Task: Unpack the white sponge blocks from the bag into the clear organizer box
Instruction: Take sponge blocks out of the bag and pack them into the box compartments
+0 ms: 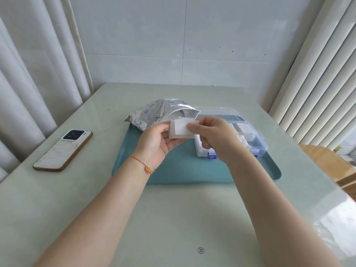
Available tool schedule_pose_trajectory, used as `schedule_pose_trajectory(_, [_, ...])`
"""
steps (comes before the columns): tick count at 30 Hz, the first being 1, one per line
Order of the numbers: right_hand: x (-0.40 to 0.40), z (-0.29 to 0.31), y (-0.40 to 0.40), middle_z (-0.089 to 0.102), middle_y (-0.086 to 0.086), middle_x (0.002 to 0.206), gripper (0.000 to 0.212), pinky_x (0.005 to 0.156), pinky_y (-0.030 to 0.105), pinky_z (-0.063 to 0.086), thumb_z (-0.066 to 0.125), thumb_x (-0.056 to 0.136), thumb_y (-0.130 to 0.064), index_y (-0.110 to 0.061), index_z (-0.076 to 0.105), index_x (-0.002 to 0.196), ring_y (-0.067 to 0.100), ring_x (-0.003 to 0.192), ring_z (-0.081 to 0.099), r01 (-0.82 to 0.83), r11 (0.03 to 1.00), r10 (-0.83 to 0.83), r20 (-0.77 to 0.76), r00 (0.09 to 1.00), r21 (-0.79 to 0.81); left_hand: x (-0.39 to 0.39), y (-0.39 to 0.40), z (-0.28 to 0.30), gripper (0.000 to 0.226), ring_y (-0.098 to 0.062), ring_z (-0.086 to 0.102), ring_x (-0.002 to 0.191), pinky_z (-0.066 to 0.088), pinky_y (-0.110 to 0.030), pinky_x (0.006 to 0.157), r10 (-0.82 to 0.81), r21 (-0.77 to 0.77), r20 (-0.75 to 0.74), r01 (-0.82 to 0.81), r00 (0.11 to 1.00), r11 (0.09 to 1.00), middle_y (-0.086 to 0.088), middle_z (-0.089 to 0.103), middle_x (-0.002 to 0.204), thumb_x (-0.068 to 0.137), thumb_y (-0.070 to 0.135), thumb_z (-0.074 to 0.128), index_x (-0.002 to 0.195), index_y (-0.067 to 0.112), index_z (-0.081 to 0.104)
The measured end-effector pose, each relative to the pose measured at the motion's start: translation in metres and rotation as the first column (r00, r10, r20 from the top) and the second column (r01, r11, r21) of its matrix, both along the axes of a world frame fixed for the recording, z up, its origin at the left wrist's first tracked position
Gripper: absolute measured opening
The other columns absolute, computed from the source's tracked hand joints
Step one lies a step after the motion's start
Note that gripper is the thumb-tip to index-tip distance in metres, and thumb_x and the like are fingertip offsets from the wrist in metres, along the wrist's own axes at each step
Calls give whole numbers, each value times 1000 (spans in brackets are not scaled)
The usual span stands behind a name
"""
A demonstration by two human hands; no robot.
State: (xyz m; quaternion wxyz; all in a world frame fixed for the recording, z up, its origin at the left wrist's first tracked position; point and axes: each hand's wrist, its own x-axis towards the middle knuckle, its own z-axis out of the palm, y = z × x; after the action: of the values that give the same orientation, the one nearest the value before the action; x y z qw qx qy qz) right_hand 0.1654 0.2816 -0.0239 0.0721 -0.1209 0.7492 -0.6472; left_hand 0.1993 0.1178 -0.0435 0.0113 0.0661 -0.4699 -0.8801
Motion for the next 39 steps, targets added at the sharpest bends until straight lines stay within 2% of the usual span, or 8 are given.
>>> schedule_pose_trajectory(4, [-1,-6,-9,47,-15,45,14,42,20,30,71,87,-17,-14,63,77,10,40,34,96,992,-89,-90,992,76,2,1,-2,31,-30,69,100,60,-33,78,-11,-54,-42,9,999,998,-20,71,113,101,22,49,117,-1,64])
schedule_pose_trajectory(8, [4,-5,-12,52,-17,47,12,42,11,30,70,89,-20,-11,67,81,1,36,41,94,989,-74,-169,983,115,3,2,-6,23,-27,70,93,58,-27,73,-12,-223,-109,-12,994,975,-16,72,107,97,3,51,117,1,64])
schedule_pose_trajectory(16, [1,-2,-4,57,1,77,15,59,26,44,61,90,-25,-22,64,105,11,56,52,121,974,-97,-128,987,192,5,-3,-5,23,-32,73,84,59,-27,71,-37,-77,-89,30,995,997,-20,73,97,94,-8,50,109,5,62])
schedule_pose_trajectory(19, [3,-3,-5,61,0,65,9,55,26,42,60,89,-19,-17,68,89,14,55,52,47,974,-22,-115,993,219,5,1,-6,25,-31,74,83,60,-28,72,-54,-131,-71,45,996,990,-18,73,93,93,-11,46,105,1,64])
schedule_pose_trajectory(24, [7,-4,-10,61,-6,59,18,47,17,41,59,86,-7,-13,74,93,3,43,50,52,981,-25,-144,989,187,0,-2,-9,41,-34,62,99,51,-35,81,-66,-136,-9,64,998,989,-27,65,113,91,10,37,119,-7,63])
schedule_pose_trajectory(31, [3,-9,-13,63,6,63,30,52,25,42,49,88,-4,-18,75,89,15,54,53,103,980,-88,-94,992,172,4,0,-10,26,-34,69,85,59,-33,67,-71,-101,80,79,994,992,-22,69,105,98,25,52,107,3,62])
schedule_pose_trajectory(35, [3,-8,-13,61,11,65,32,55,28,42,46,87,-7,-22,75,93,20,57,51,83,982,-70,-82,994,172,4,2,-13,16,-28,73,73,60,-27,66,12,-194,8,-10,1000,981,-21,68,101,92,-8,56,104,0,63])
schedule_pose_trajectory(39, [3,-4,-9,64,2,80,22,51,23,41,48,88,-9,-22,64,96,10,46,53,138,951,-80,-211,974,277,3,-2,-13,22,-26,73,69,61,-27,68,170,-323,-55,-179,984,929,-18,70,91,89,-14,55,98,4,63])
